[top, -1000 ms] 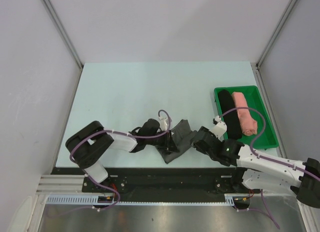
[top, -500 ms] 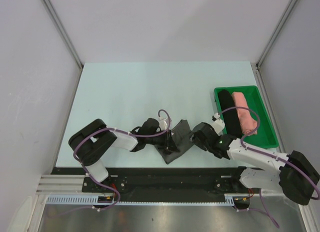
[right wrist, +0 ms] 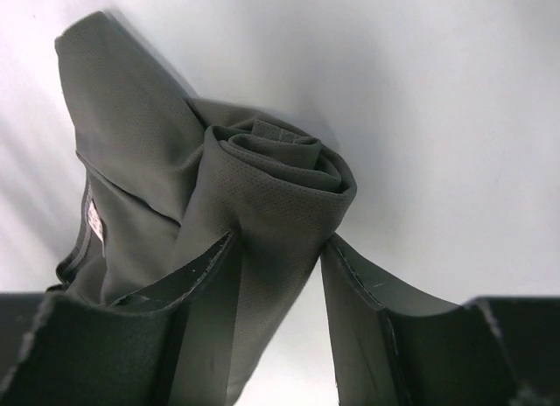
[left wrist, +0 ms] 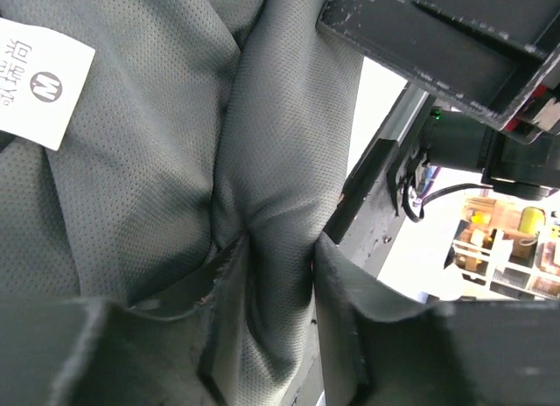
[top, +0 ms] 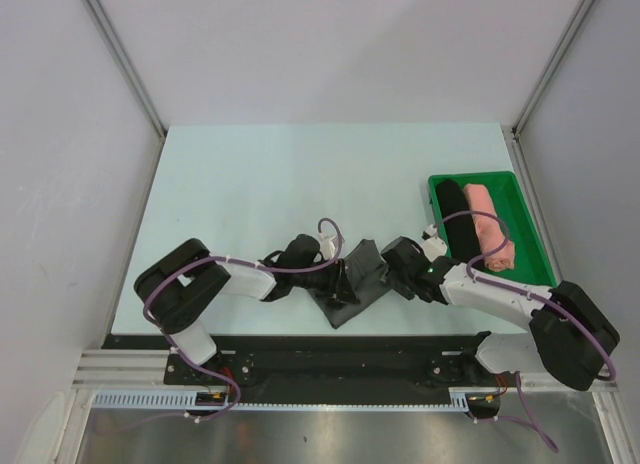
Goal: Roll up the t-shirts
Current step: Roll the T-shirt to the center of the board.
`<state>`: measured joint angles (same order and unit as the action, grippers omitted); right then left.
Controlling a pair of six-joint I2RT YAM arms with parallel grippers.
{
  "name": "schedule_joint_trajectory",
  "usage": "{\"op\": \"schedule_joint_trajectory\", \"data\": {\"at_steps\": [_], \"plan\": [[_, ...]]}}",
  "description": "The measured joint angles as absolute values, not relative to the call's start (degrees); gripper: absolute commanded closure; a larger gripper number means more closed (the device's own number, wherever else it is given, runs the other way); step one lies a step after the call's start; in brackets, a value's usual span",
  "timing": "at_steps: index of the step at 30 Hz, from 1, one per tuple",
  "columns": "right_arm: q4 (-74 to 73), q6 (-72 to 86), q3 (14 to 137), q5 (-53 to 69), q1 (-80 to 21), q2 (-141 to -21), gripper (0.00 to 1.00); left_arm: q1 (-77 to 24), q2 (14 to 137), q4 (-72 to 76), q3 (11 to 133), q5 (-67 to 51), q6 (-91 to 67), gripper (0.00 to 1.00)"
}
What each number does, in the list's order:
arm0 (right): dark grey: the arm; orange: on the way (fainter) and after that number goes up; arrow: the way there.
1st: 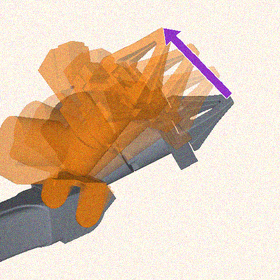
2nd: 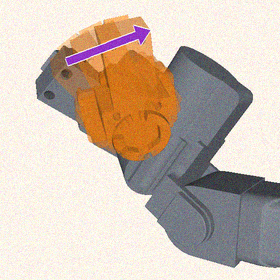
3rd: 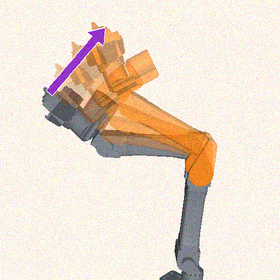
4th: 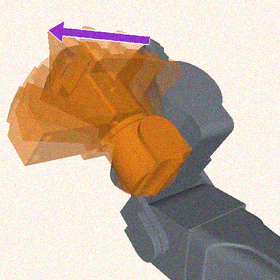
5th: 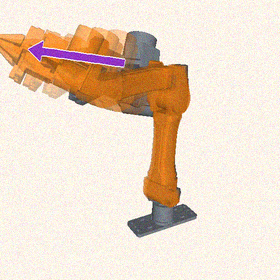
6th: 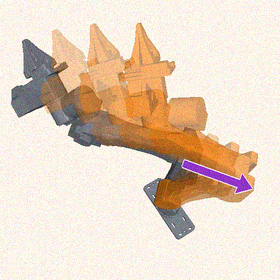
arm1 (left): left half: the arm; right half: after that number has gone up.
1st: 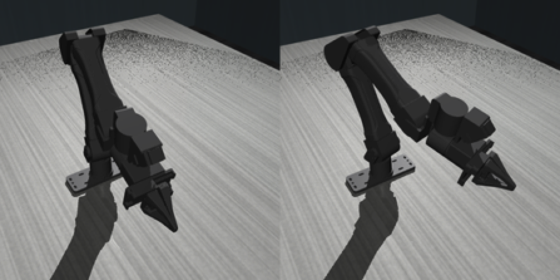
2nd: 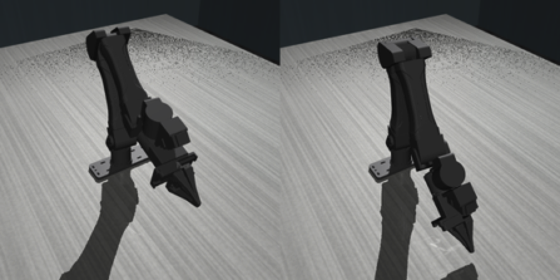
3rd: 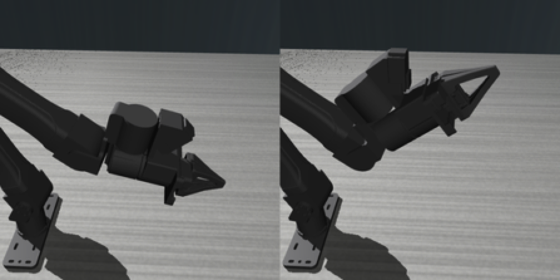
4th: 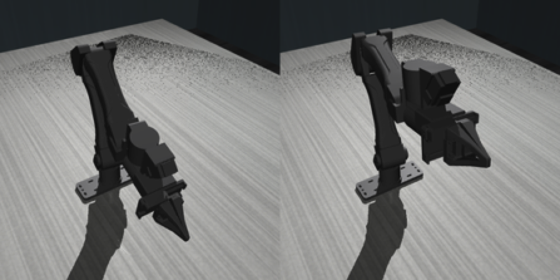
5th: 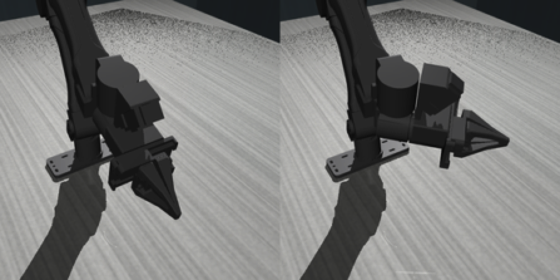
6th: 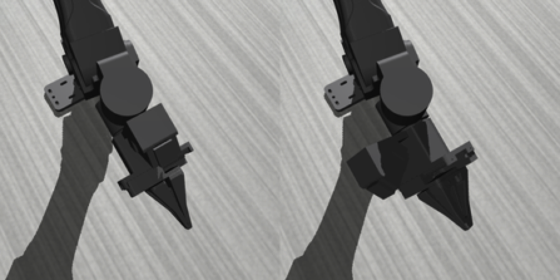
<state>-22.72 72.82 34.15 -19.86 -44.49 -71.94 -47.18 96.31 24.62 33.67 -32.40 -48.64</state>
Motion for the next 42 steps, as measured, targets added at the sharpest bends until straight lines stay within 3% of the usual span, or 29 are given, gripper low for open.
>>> {"op": "schedule_joint_trajectory", "data": {"at_steps": [4, 12, 13, 20, 30, 42], "plan": [[-25.5, 73.1, 38.1, -19.7, -44.3, -75.6, 0.55, -47.2, 94.7, 21.6, 33.8, -31.2, -46.9, 0.46], [-27.7, 73.7, 40.9, -19.3, -44.3, -79.4, 0.55, -47.5, 86.8, 11.7, 34.0, -26.0, -41.7, 0.41], [-28.0, 73.8, 41.1, -19.3, -44.3, -79.5, 0.55, -47.5, 85.5, 10.6, 34.0, -25.2, -41.1, 0.35], [-30.3, 73.7, 43.3, -19.2, -44.2, -81.3, 0.55, -49.5, 76.3, 1.9, 37.1, -17.3, -35.7, 0.31], [-31.7, 73.7, 45.6, -18.9, -44.0, -83.8, 0.55, -69.4, 73.9, -3.9, 42.2, 9.4, -28.0, 0.30], [-31.7, 73.7, 45.9, -18.2, -43.6, -84.2, 0.55, -82.0, 87.0, -3.6, 45.6, 33.3, -20.6, 0.28]]}}
